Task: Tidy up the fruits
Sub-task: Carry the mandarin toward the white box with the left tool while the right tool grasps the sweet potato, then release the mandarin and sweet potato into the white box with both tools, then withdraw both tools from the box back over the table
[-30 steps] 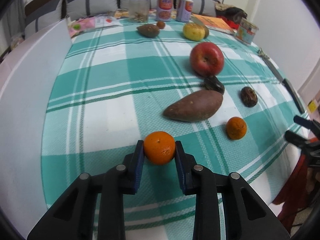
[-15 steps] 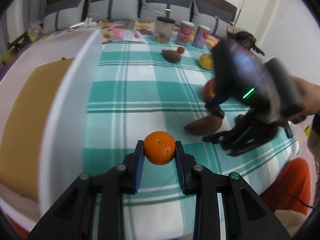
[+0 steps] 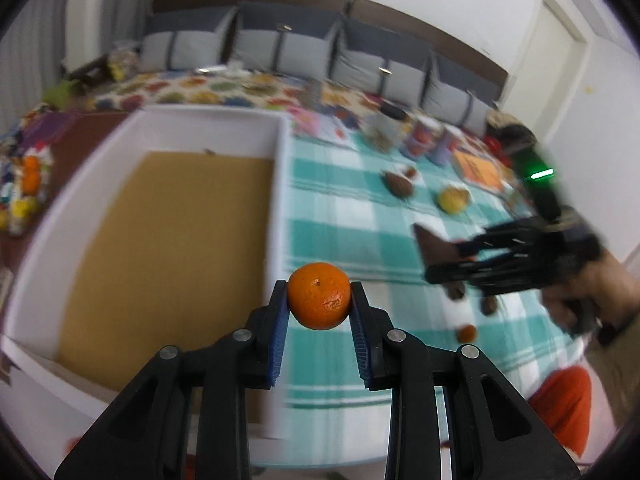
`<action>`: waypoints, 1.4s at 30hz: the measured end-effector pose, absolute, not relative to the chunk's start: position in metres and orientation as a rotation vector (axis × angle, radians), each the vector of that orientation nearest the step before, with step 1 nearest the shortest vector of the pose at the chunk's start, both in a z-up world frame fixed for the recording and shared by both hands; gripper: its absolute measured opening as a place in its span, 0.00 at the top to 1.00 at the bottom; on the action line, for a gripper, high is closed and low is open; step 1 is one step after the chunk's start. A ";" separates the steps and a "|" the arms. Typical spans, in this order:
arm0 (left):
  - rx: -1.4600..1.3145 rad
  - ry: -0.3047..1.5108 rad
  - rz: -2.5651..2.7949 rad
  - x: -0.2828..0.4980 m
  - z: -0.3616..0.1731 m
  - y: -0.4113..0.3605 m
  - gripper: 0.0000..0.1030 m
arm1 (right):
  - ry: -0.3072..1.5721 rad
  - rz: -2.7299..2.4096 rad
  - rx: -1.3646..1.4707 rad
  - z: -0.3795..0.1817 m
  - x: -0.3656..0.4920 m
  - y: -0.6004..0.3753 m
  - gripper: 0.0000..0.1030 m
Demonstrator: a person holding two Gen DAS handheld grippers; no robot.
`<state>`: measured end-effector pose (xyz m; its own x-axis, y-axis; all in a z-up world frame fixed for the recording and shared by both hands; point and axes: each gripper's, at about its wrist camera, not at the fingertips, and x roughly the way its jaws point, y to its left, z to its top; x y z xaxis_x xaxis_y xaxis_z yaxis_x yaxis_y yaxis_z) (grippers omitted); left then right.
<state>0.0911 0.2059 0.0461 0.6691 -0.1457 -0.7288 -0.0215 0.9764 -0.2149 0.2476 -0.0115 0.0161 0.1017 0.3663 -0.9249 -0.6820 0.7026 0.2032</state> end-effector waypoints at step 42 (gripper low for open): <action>-0.036 0.832 0.179 0.154 -0.007 0.180 0.09 | 0.850 0.322 -0.102 0.011 0.116 -0.142 0.03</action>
